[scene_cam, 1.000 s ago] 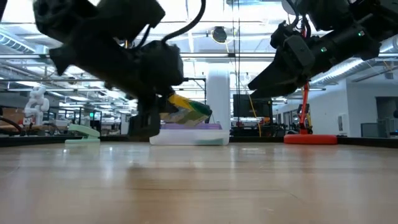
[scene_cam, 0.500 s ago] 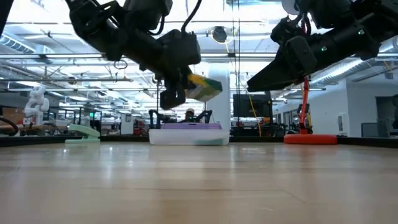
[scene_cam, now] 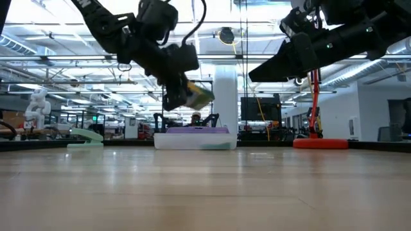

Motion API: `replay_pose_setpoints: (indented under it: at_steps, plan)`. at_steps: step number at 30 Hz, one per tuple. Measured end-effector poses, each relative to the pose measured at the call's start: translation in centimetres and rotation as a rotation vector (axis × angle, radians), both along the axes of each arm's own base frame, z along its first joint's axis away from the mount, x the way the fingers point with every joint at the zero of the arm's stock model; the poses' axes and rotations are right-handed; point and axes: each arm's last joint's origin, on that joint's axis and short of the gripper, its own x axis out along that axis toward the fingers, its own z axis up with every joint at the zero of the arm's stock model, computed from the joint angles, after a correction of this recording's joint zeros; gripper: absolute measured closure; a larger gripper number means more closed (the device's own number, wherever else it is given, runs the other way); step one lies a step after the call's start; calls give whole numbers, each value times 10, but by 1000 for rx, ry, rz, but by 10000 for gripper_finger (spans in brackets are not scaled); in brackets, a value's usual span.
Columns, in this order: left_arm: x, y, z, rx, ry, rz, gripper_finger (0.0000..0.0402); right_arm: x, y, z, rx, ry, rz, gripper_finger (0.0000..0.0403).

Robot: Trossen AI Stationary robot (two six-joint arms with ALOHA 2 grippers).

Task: Pack school essentials
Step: Put the yellow crayon box into the purple supply box

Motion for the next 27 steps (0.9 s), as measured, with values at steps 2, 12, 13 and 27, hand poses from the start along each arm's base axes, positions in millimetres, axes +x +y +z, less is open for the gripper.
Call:
replay_pose_setpoints:
  at_steps: [2, 12, 13, 27]
  plan:
    - [-1, 2, -5, -58, -1, -12, 280, 0, 0, 0, 0, 2, -1, 7]
    - [-4, 3, -10, -128, -28, 27, 280, 0, 0, -1, 10, 4, -2, 7]
    - [-4, 1, -11, -134, -30, 35, 279, 0, 0, -1, 10, 4, -2, 7]
    - [21, -17, 36, -261, -205, 171, 279, 0, 0, -1, 20, 5, -4, 7]
